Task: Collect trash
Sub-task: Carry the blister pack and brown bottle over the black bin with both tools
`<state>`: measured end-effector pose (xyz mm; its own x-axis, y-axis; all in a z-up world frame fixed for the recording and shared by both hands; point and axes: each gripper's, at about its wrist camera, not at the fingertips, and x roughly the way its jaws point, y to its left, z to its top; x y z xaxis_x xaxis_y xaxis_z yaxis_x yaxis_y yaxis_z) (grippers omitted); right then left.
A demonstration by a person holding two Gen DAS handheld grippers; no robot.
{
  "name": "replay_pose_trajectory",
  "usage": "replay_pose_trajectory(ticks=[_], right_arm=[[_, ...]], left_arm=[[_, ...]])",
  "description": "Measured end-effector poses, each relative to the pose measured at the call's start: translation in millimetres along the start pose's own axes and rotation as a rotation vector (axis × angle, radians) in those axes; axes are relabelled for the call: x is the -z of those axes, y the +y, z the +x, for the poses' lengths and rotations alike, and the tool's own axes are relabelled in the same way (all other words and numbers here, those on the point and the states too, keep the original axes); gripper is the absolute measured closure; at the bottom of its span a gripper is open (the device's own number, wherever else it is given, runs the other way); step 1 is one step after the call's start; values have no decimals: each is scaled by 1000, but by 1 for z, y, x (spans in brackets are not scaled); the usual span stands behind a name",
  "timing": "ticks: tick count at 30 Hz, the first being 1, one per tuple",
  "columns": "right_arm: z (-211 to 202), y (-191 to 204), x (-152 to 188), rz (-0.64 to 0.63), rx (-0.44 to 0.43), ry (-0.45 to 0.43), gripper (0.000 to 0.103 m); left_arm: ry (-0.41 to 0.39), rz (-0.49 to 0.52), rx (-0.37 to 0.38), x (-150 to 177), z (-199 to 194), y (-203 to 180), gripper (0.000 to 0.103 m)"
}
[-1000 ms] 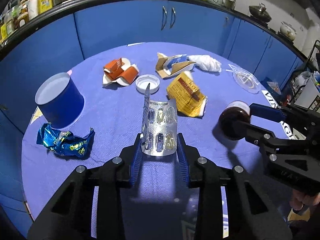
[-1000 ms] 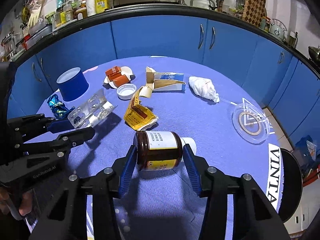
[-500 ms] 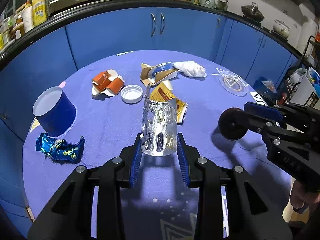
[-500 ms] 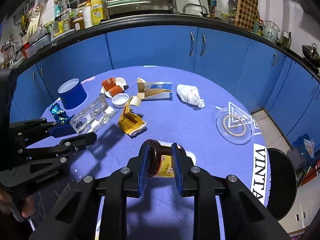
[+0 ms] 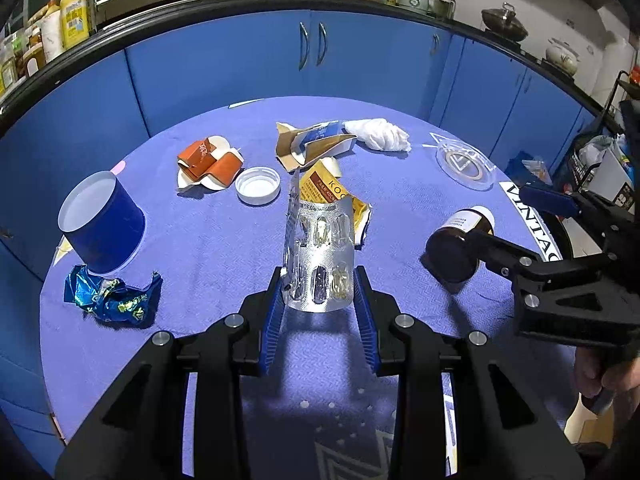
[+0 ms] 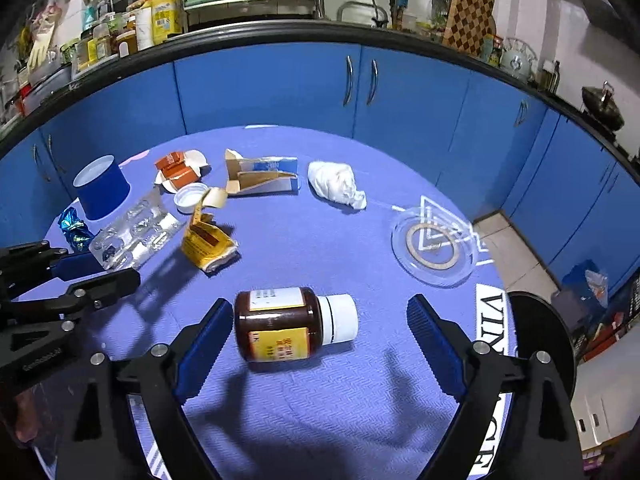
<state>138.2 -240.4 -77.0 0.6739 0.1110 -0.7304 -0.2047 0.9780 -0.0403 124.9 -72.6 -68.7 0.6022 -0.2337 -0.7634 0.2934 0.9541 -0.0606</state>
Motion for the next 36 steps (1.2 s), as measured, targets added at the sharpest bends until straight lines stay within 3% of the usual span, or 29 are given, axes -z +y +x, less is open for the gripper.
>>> replay_pose_trajectory(ticks=[5, 14, 15, 16, 17, 27, 36], right_arm=[[10, -3, 0, 15, -73, 42, 17], [19, 1, 4, -10, -102, 52, 17], [20, 0, 4, -8, -106, 51, 19], [21, -1, 5, -6, -110, 49, 33], [21, -1, 5, -7, -114, 52, 36], [0, -16, 7, 10, -90, -9, 36], [-17, -59, 11, 69, -27, -37, 36]], left_arm=[[5, -4, -4, 0, 3, -1, 68], [6, 6, -15, -3, 3, -5, 68], [5, 9, -17, -4, 2, -7, 68], [2, 10, -19, -4, 2, -8, 68], [0, 10, -19, -5, 0, -8, 68], [-24, 58, -2, -19, -6, -34, 68], [-38, 121, 31, -36, 2, -73, 68]])
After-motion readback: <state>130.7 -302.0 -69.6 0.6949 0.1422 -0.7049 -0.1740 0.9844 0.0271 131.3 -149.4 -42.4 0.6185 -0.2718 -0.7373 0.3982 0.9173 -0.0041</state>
